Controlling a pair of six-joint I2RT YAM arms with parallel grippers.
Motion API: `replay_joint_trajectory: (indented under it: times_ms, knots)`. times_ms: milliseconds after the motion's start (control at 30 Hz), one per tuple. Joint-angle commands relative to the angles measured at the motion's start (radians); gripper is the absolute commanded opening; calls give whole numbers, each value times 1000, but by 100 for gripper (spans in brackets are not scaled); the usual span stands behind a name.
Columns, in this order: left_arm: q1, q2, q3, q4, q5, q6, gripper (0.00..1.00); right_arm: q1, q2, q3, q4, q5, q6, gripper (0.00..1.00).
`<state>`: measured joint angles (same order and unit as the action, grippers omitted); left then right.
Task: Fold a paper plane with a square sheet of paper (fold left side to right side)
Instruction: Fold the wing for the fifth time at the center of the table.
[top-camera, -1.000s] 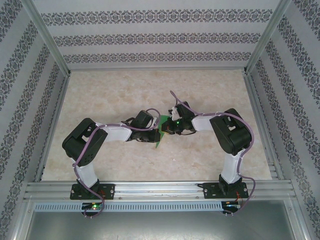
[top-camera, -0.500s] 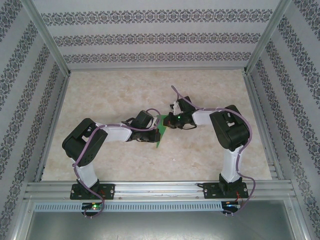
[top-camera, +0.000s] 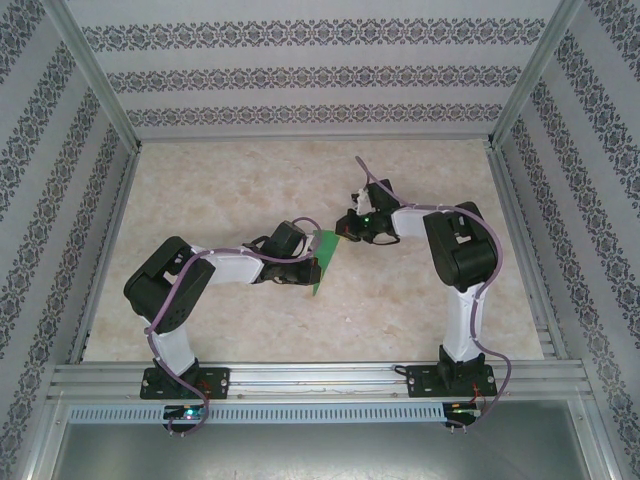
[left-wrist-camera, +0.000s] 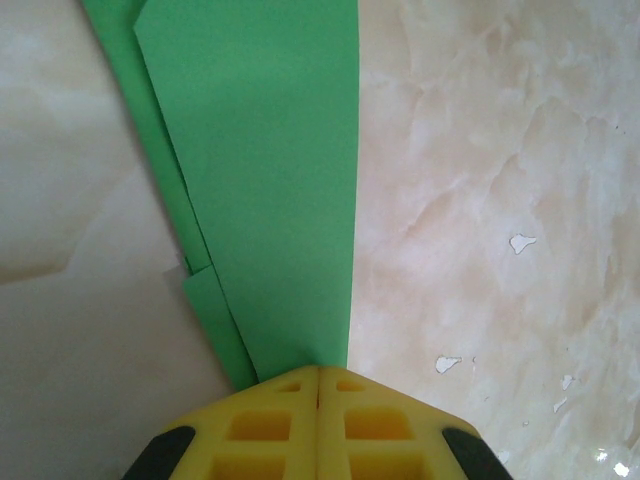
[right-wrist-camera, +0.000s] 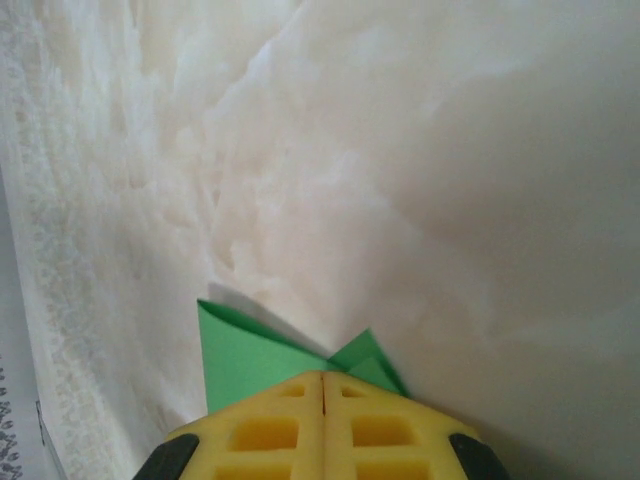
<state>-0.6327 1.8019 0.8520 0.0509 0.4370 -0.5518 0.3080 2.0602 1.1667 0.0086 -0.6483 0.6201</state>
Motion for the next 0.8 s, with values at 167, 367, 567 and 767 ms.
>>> replay_joint_trajectory:
  times_ms: [167,367,567,767]
  knots:
    - [-12,81,-86,-213,-172,30,6,-61,49,93,-40,55,-58,0]
    - [-15,52,-71,-191,-156,29,6,-62,-107,46,-79,38,-96,0]
    - [-15,17,-55,-174,-144,26,5,-8,-231,-102,-64,-19,-43,0]
    - [-15,3,-39,-174,-137,26,6,90,-174,-145,16,-50,41,0]
